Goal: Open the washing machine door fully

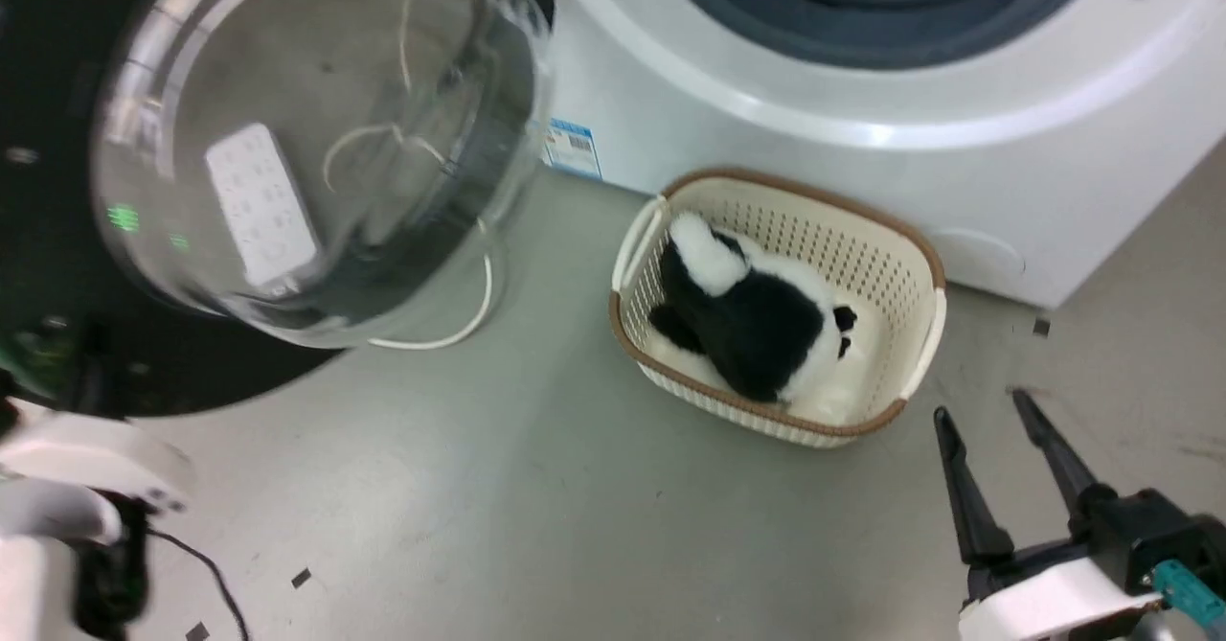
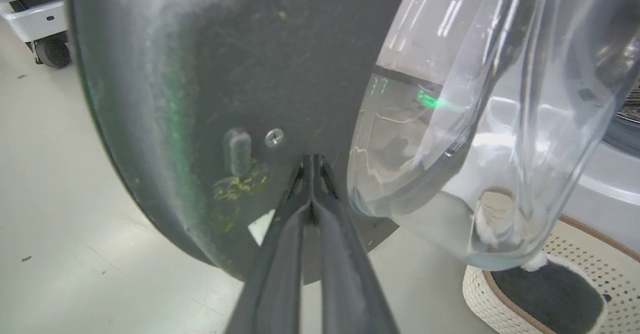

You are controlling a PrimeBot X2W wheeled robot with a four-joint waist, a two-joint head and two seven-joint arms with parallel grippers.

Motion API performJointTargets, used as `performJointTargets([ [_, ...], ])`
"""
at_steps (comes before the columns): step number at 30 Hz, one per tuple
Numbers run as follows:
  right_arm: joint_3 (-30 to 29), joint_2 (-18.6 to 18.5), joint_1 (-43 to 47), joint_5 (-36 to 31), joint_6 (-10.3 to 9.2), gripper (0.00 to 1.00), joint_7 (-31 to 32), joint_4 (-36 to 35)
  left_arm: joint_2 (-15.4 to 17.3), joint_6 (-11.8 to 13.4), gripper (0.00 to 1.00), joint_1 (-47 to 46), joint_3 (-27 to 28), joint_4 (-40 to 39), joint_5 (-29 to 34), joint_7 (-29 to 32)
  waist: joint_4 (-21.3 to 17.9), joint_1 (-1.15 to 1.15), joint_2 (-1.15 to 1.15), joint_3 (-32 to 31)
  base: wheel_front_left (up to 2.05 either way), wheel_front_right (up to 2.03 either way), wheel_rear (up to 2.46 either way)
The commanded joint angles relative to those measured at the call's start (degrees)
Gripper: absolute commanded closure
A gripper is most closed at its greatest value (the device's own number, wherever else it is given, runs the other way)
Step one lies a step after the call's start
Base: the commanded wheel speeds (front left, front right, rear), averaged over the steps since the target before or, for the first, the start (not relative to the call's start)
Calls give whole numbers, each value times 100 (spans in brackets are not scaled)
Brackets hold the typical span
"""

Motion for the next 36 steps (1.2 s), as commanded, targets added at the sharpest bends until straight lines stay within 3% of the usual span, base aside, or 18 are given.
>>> performJointTargets([
  [1,-18,-46,-94,-28,5,0,28,-86,132,-16,100,-208,119,143,-71,3,-91,-1,0,169,0,0,0],
  [8,-56,-95,-168,-47,5,0,119,-238,606,-225,100,-863,436,1067,-294,-88,-225,-1,0,392,0,0,0],
  [19,-145,-63,-229,-54,5,0,-80,-263,795,-407,100,-1276,257,1716,-91,-641,-371,-1,0,253,0,0,0],
  [27,-460,-3,-232,2,5,0,-352,-251,324,-589,100,-710,-400,817,238,-954,-644,-1,0,-348,0,0,0],
  [36,-352,39,-70,-72,5,0,-447,-347,-423,-204,100,386,-983,-657,568,-1101,-1121,-1,0,-1007,0,0,0],
])
